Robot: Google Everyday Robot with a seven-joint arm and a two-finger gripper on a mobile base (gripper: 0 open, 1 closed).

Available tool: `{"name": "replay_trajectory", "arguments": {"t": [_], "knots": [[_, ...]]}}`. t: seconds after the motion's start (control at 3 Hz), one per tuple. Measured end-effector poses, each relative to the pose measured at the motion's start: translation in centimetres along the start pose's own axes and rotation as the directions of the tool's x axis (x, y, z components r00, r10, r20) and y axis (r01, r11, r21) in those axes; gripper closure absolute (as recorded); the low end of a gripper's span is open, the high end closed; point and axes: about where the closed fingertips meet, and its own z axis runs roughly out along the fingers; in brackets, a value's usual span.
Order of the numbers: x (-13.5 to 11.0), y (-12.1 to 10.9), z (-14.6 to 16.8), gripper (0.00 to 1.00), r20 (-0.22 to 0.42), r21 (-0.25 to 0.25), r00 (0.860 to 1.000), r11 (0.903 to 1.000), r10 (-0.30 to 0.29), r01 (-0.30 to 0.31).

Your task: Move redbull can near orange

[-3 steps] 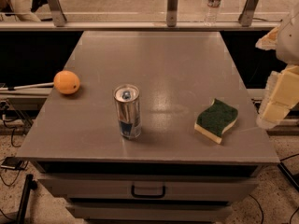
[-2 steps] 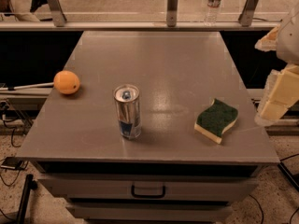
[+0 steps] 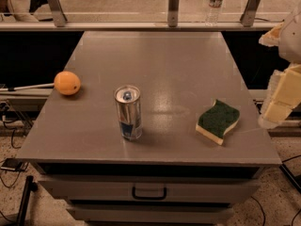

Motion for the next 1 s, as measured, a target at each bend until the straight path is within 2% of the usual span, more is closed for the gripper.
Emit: {"name": "replay_trajectory", "arguments": {"t": [0.33,0.67,1.0], "knots": [[-2.8,-0.2,0.4,0.00,0.098,-0.012,0.994,0.9988,-0.045,0.047],[-8.5,-0.2,1.3,0.00,0.286,-0.036,0.952,0.9918,-0.107,0.123],[-14.6,1.2,2.0,0.00,0.447,-0.060,0.878,0.9737,-0.170,0.220]]}}
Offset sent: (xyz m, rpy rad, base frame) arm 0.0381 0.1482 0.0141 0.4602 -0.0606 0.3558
